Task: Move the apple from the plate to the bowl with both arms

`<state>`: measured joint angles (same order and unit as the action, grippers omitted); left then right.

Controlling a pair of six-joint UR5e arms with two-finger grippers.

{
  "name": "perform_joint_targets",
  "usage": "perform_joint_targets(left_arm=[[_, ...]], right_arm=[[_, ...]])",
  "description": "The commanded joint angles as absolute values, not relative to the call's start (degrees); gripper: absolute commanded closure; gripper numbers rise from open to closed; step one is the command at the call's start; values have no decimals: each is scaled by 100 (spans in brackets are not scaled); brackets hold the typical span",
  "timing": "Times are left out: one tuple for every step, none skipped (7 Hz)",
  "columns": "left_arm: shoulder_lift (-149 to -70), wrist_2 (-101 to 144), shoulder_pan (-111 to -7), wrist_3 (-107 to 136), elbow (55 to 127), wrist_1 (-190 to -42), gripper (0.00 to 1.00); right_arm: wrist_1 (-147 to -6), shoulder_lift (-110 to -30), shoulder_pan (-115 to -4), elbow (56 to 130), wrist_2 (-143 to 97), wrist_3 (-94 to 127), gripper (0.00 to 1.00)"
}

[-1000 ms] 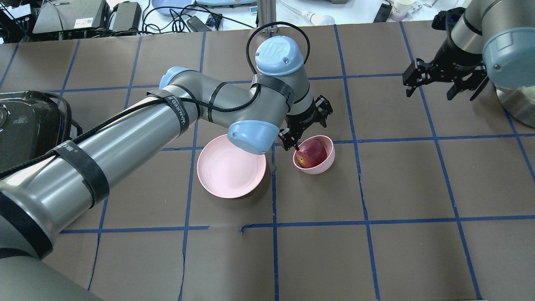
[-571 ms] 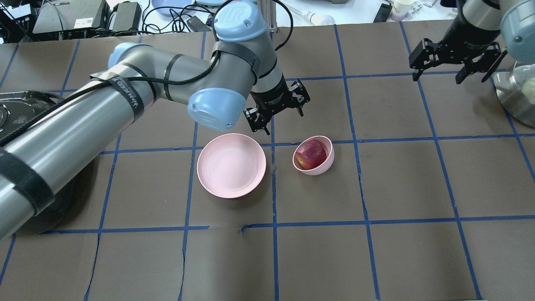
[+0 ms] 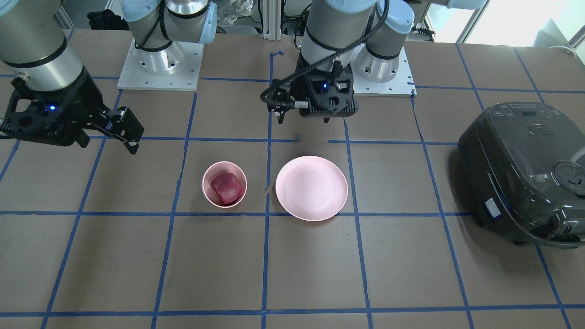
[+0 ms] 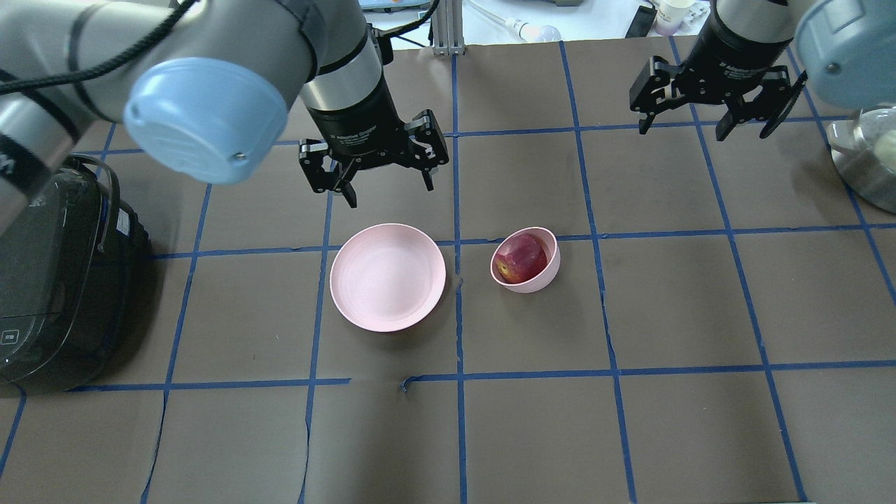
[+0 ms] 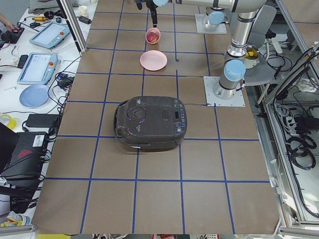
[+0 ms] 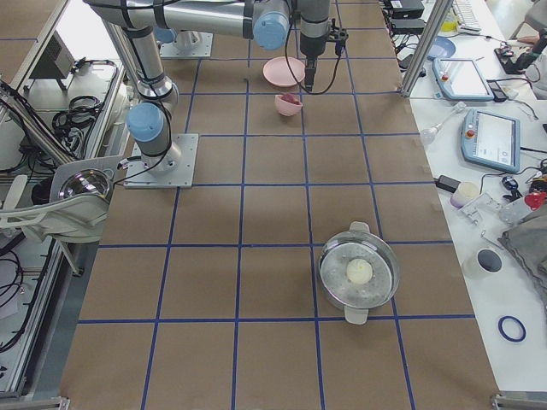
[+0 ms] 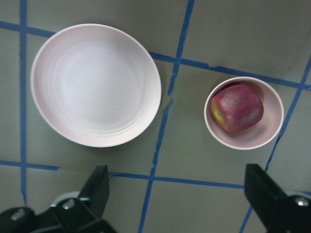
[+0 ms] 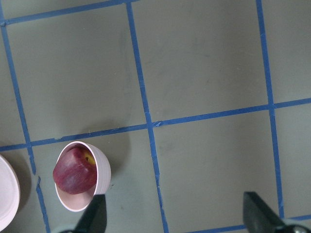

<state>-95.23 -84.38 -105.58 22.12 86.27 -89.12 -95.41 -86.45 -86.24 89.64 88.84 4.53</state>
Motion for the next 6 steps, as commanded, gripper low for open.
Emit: perform_joint_targets(left_arm=[[-8949,-9145,-10285,914,8927,-9070,0],[-8782,-9123,-9883,705,9069,-9079,0],[-8728,-9123,-9792,686,9105,-9070,0],[-8719,-9140,-9713,668,9105,-9027,0],[-8719,-9115,-9721,685,9105,-9018,0],[-8719,-9114,-9721,686,9105,-9018,0]], right_arm=[[-9020,-8736,-8771,8912,8859,519,0],[-9018,-8823,-8771,8912,8851,519,0],[-9009,-8859,-8771,8921,8851,519,0],[-8991,-8868,-8780,8930,8851,519,0],[-8895,-8929,-8789,8938,8851,492,0],[-8877,-8947,-8789,8930,8851,492,0]])
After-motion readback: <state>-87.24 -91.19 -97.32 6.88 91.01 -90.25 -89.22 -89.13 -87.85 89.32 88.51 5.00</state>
